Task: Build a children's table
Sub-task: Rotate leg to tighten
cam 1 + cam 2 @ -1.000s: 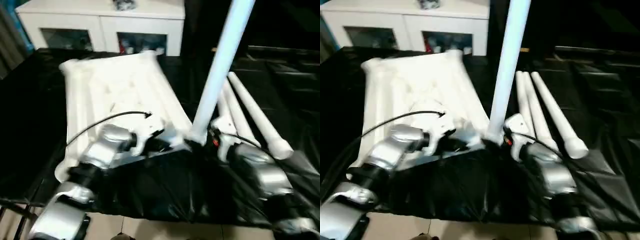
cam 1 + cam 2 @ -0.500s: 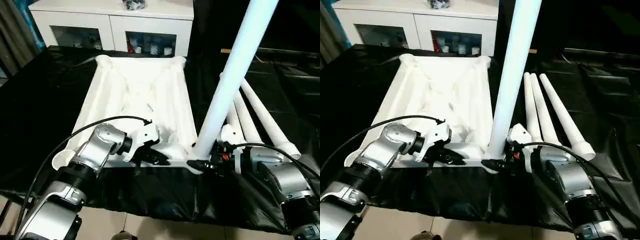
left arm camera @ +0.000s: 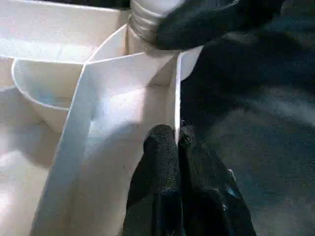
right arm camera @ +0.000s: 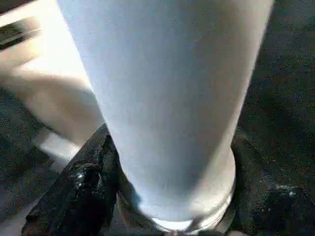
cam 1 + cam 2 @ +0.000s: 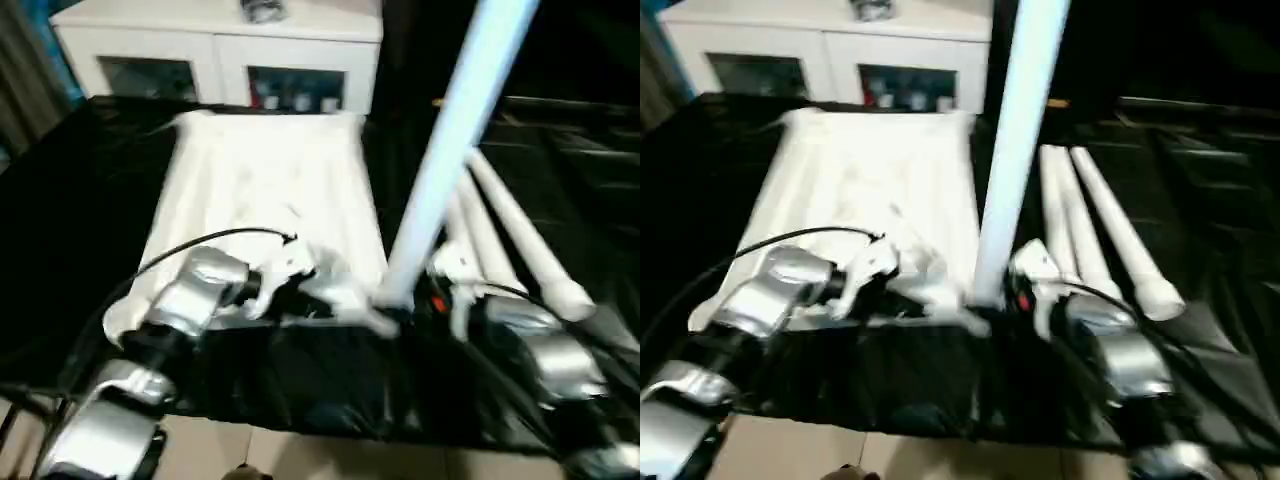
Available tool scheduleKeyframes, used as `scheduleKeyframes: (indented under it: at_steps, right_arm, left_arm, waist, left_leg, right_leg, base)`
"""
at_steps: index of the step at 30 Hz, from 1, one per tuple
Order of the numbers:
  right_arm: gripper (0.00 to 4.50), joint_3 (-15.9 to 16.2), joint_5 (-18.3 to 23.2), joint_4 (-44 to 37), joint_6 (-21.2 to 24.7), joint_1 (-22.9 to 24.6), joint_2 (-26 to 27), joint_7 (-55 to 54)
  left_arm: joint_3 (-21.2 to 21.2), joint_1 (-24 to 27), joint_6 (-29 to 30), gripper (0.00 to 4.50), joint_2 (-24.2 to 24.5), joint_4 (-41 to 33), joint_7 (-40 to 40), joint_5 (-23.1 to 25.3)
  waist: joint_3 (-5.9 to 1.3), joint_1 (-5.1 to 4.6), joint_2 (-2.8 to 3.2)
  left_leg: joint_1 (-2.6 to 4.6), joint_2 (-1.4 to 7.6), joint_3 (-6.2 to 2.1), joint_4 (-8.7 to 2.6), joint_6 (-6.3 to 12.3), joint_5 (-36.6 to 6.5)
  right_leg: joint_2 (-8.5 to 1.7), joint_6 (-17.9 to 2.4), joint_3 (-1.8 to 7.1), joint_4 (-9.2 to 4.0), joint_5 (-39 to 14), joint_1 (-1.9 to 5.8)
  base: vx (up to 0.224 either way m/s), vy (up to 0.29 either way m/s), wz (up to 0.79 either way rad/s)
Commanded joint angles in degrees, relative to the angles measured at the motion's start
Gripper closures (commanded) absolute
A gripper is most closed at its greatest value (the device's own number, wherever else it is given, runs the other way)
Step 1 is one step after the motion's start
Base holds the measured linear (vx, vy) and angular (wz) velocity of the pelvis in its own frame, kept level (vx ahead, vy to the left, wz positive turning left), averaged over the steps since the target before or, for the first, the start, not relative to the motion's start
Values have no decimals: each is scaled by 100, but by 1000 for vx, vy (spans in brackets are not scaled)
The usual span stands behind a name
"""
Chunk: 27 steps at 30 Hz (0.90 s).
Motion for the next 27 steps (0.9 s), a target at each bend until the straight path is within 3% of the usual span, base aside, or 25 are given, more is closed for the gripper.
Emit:
scheduleKeyframes:
  at_steps: [1,5,9,10,13,16,22,24,27]
  right_arm:
    - [176,321,-100,334,129,-23,446,-470]
    - [176,248,-180,503,124,-172,964,-1238]
    - [176,242,-215,616,-113,-291,1152,-1332]
    - [120,249,-241,632,-238,-309,1136,-1263]
    - [104,242,-237,579,-339,-302,1044,-1053]
    - [71,468,-265,182,-447,-121,520,-272]
    - [71,766,-138,-454,-556,210,-379,1079]
    - [71,861,-86,-621,-594,284,-648,1549]
    - [71,971,-31,-792,-609,360,-946,2114]
  left_arm:
    - [-194,-94,63,450,-486,-61,253,-85]
    - [-171,-33,181,450,-747,-187,577,-84]
    - [-231,17,139,450,-745,-237,603,-52]
    - [-272,52,65,450,-693,-249,549,-12]
    - [-306,98,10,450,-598,-322,447,17]
    - [-308,160,-355,450,-371,-404,89,-69]
    - [-353,226,-741,450,-5,-508,-520,-172]
    - [-395,212,-895,450,137,-455,-709,-144]
    - [-436,198,-1101,450,307,-347,-941,-81]
  waist:
    - [-301,-1,15]
    - [-301,-52,-25]
    - [-297,-78,5]
    - [-299,-70,2]
    - [-307,-74,-14]
    - [-336,-35,-13]
    - [-395,48,-29]
    - [-390,65,-30]
    - [-363,97,-57]
  left_leg:
    - [97,299,-167,-461,-153,-1988]
    - [74,289,-156,-463,-44,-1922]
    - [61,294,-167,-475,-45,-2011]
    - [60,296,-170,-480,-39,-2027]
    - [47,307,-168,-487,-12,-1965]
    - [48,314,-134,-460,121,-1665]
    - [25,315,-94,-371,567,-802]
    - [18,325,-92,-364,672,-682]
    - [34,341,-82,-378,645,-931]
  right_leg:
    - [-418,-1057,305,-566,-2223,173]
    - [-403,-958,308,-589,-2308,160]
    - [-401,-921,307,-587,-2299,151]
    - [-405,-925,307,-586,-2280,155]
    - [-403,-963,312,-572,-2096,169]
    - [-387,-1115,328,-516,-1490,192]
    - [-379,-1470,325,-349,-175,264]
    - [-385,-1526,325,-334,-50,266]
    - [-389,-1494,322,-380,-486,250]
  base:
    - [0,0,0]
    - [0,0,0]
    - [0,0,0]
    - [0,0,0]
    - [0,0,0]
    - [0,0,0]
    - [0,0,0]
    - [0,0,0]
    - [0,0,0]
